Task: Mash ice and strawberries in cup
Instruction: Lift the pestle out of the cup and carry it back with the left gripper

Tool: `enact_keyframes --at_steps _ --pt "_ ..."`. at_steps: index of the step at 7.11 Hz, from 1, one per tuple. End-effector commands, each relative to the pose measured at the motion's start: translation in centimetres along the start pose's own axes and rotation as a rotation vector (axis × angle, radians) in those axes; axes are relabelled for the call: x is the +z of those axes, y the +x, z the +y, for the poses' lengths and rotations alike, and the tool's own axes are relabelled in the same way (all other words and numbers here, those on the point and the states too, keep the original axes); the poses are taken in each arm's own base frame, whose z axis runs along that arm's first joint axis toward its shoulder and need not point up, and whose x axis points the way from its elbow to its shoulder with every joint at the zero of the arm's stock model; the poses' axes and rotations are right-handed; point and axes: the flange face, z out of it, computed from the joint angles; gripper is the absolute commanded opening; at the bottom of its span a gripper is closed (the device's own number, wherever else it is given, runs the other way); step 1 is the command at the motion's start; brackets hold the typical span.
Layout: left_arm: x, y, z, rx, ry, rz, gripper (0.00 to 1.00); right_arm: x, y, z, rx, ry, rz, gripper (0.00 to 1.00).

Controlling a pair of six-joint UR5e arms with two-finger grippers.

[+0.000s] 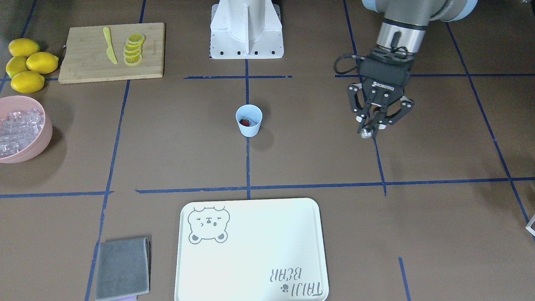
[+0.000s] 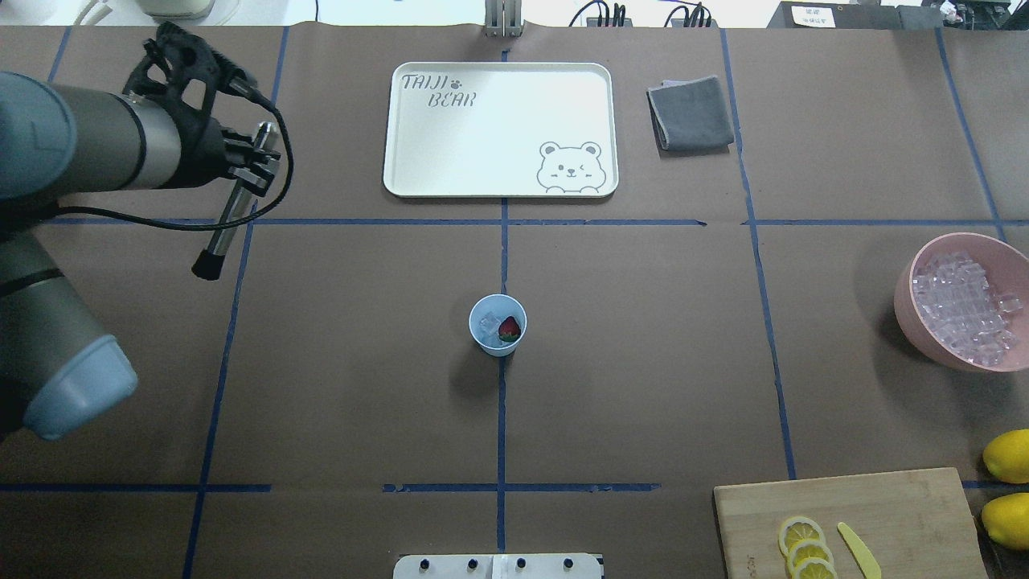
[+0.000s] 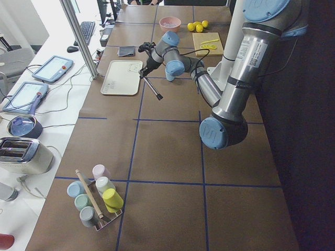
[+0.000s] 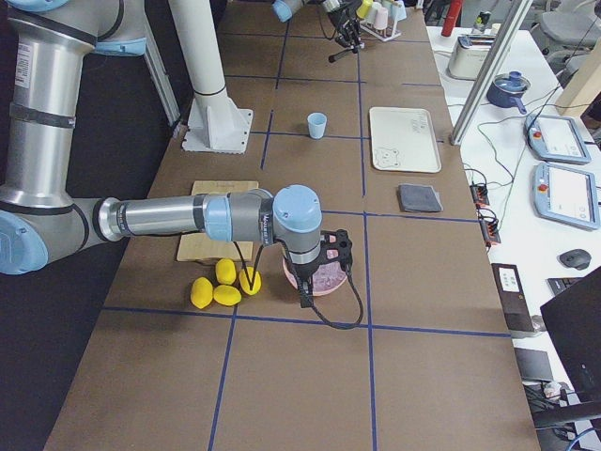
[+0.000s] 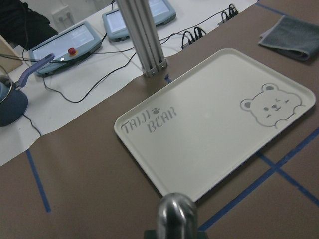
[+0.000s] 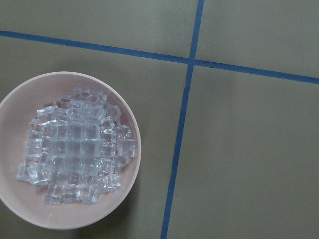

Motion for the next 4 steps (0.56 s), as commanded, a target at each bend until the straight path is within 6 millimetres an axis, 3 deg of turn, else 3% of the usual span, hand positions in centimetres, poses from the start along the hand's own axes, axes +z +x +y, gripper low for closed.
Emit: enact_keyframes --at_steps 1,2,3,4 --pt "-1.1 -10.6 4.2 -0.154 -0.162 -0.034 0.04 -0.1 -0.1 0.0 -0.002 0.002 0.000 0.99" --pt "-1.2 -13.3 6.0 -0.201 -0.229 -0.066 0.05 -0.1 -0.1 0.0 -0.002 0.002 0.000 0.99" --pt "-0.5 -14.7 8.1 -0.196 -0.287 -0.075 0.04 -0.1 -0.1 0.0 -0.002 0.002 0.000 0.99" --pt "0.0 -17.6 11.1 -0.180 -0.341 -0.105 0.03 -0.1 -0.1 -0.1 -0.004 0.003 0.000 0.99"
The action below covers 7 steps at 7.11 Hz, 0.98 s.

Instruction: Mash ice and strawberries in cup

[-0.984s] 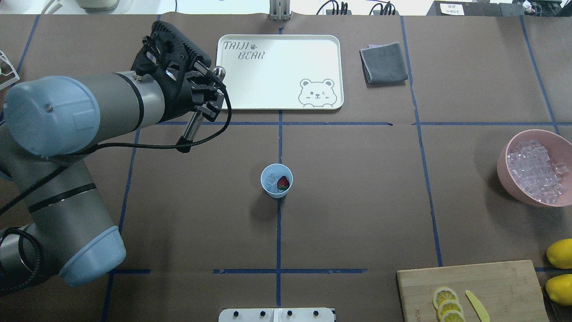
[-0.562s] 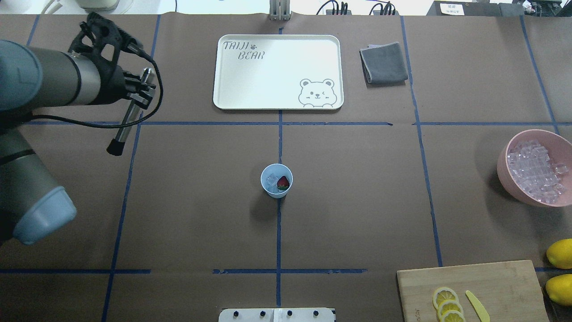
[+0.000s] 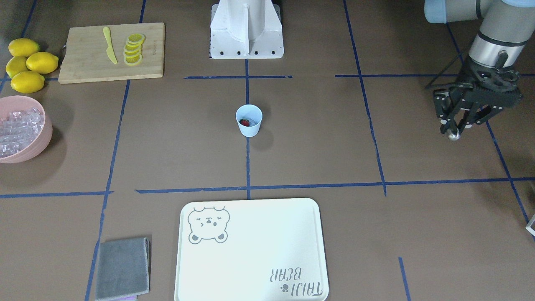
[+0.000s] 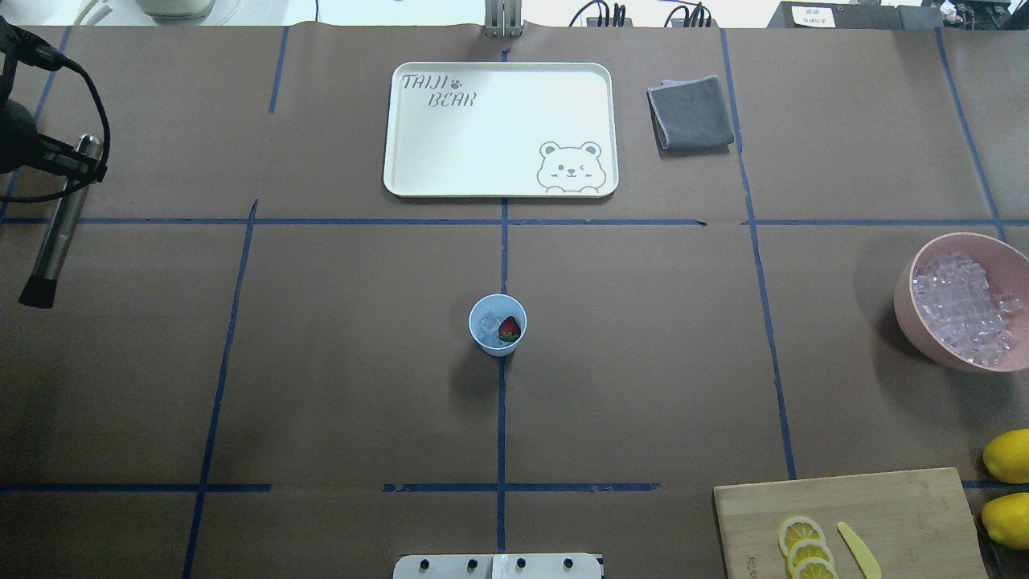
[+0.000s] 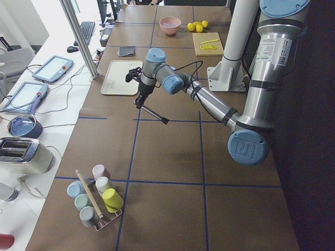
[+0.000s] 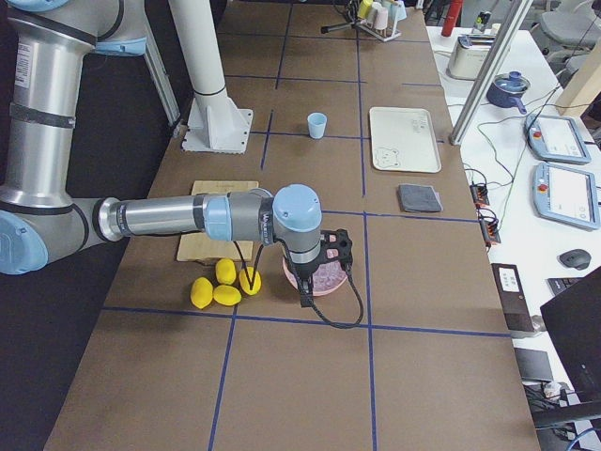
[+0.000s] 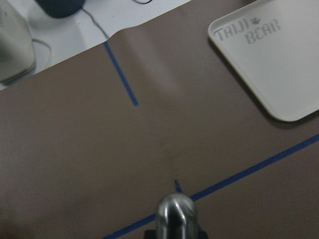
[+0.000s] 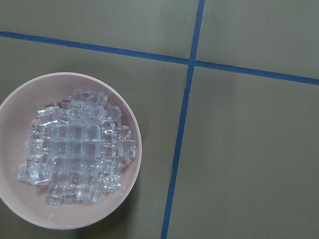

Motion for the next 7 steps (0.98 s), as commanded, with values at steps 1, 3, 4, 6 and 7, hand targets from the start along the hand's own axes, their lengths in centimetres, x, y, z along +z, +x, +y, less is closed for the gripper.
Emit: enact_keyframes --at_steps 1,3,4,6,7 --pt "3.4 -7.1 4.8 -0.013 -0.138 -0.039 0.03 0.0 0.0 0.0 0.000 0.000 0.000 0.99" --pt "7.6 -12.0 7.3 -0.158 -0.275 0.063 0.05 0.0 0.0 0.0 -0.001 0.001 0.000 0.99" --pt "9.1 -13.1 8.2 -0.241 -0.308 0.042 0.05 0.0 0.0 0.0 0.000 0.000 0.000 0.99" --pt "10.6 -13.9 9.1 -0.300 -0.339 0.027 0.06 -0.1 -0.1 0.0 -0.002 0.002 0.000 0.99" --pt "11.3 -14.4 9.5 -0.307 -0.350 0.021 0.07 -0.1 -0.1 0.0 -0.001 0.001 0.000 0.99"
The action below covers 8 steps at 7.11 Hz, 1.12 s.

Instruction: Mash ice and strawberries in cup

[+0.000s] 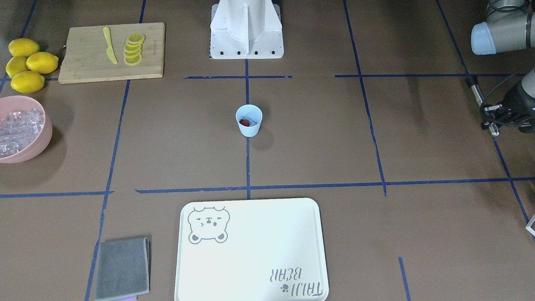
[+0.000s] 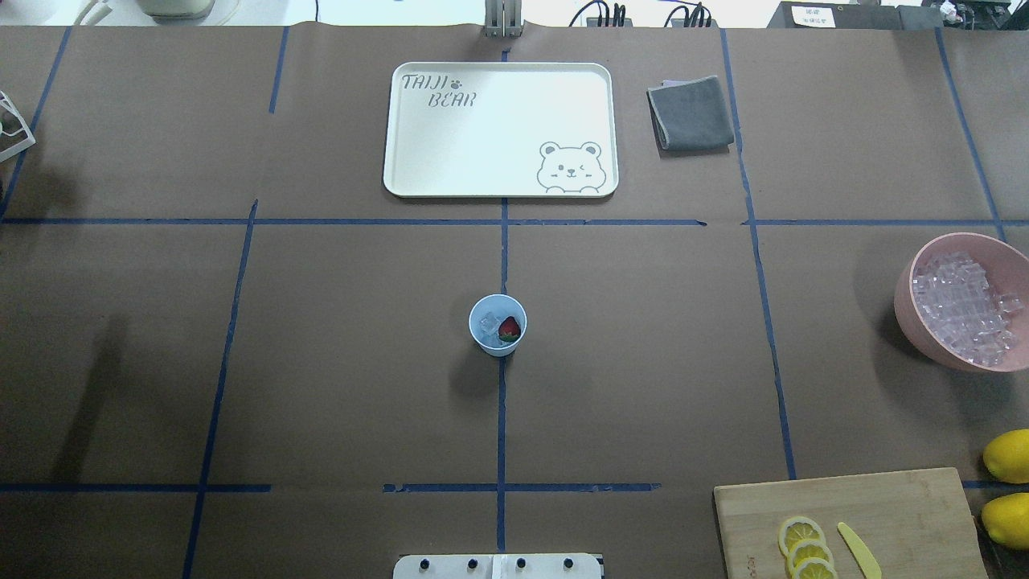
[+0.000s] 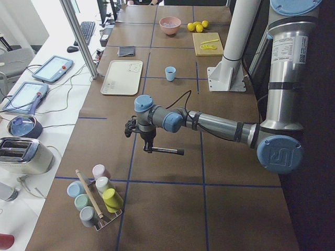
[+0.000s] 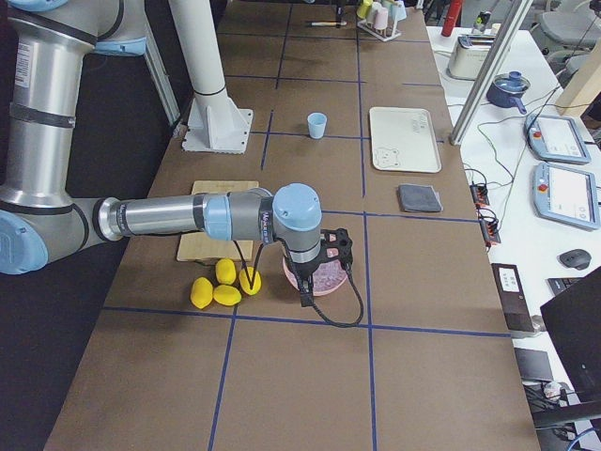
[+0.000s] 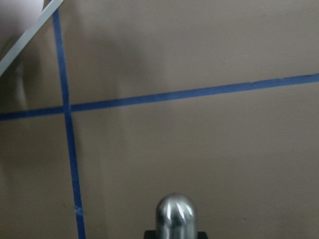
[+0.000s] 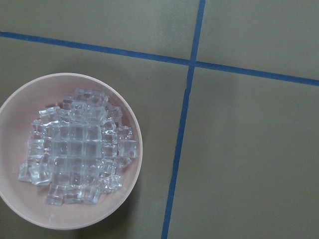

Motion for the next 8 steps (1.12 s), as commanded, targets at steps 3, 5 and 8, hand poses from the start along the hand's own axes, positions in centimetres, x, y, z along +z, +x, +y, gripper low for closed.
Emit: enact_keyframes --at_steps 3,5,8 --pt "7.1 -5.0 -0.3 0.004 0.047 0.025 0.08 -0.1 -0.1 0.0 0.000 0.002 0.000 0.99" --pt "8.5 -5.5 -0.5 -0.018 0.039 0.022 0.08 -0.1 -0.1 0.0 0.000 0.002 0.000 0.99" --pt "10.5 -4.5 -0.7 -0.023 -0.005 0.016 0.08 0.0 0.0 0.1 0.001 0.001 0.000 0.99"
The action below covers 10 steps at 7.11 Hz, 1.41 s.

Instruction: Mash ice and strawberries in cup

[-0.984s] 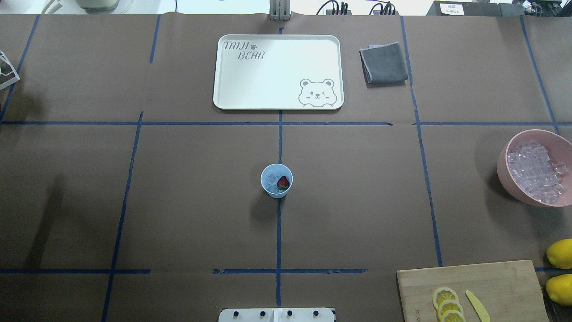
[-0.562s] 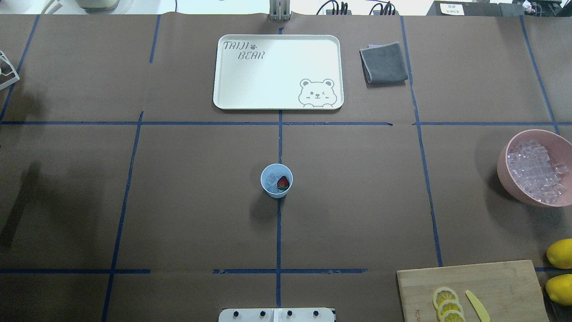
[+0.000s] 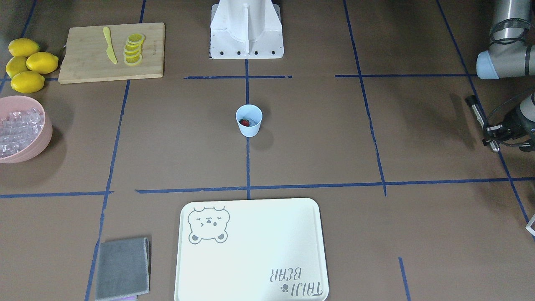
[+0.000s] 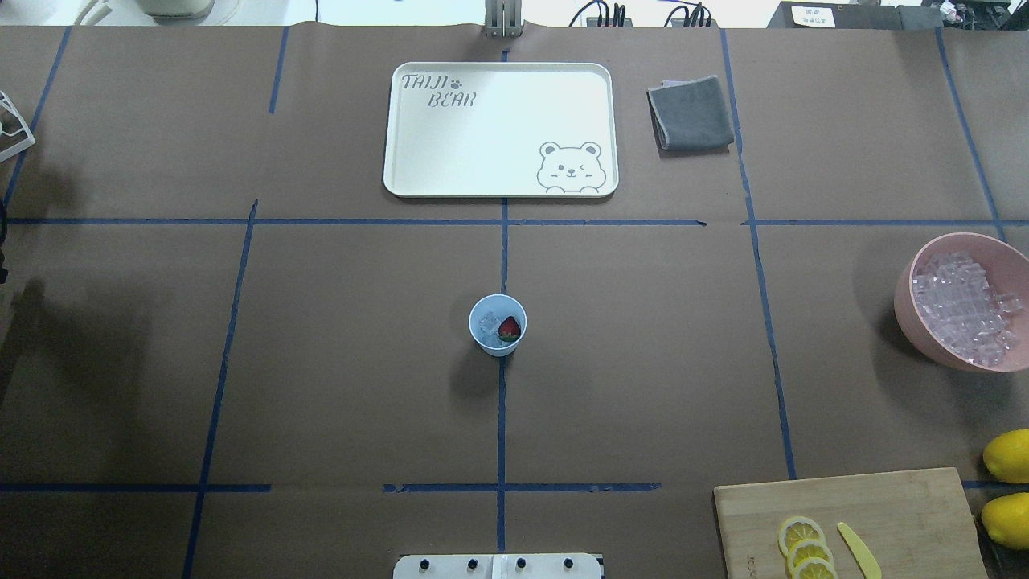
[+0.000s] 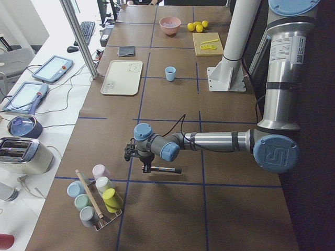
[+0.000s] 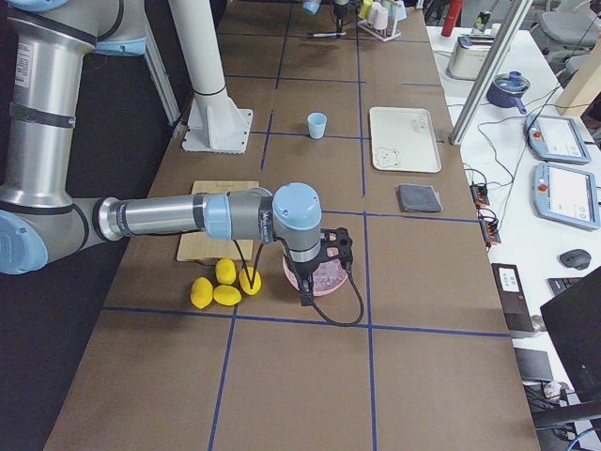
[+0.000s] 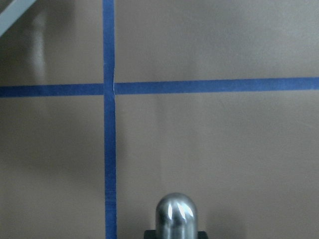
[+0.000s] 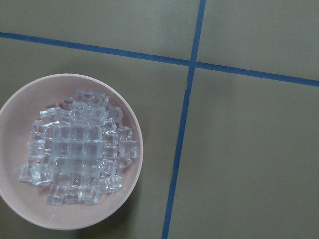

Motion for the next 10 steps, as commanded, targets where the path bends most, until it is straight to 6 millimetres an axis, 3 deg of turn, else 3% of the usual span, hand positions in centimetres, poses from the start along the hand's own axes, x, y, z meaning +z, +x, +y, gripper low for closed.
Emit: enact_keyframes --at_steps 1,2,3,6,8,10 --pt "0.8 0.9 -0.1 0.005 -0.014 0.000 0.08 0.0 0.0 0.1 0.001 -0.001 0.000 0.99" --pt "0.7 1.1 -0.1 0.007 -0.015 0.002 0.20 0.0 0.0 0.1 0.001 -0.001 0.000 0.99" --pt "0.6 1.1 -0.2 0.010 -0.012 0.002 0.99 -0.1 -0.1 0.0 -0.001 0.001 0.000 0.99" --pt "0.1 1.6 -0.2 0.024 -0.011 0.022 1.00 -0.2 -0.2 0.0 -0.003 0.005 0.001 0.99" --pt "-1.2 3.0 0.3 0.103 -0.046 0.126 1.00 -0.2 -0.2 0.0 -0.002 0.004 -0.001 0.99" --pt "-6.9 -5.4 -1.1 0.193 -0.068 0.072 1.00 -0.2 -0.2 0.1 -0.002 0.004 -0.001 0.99"
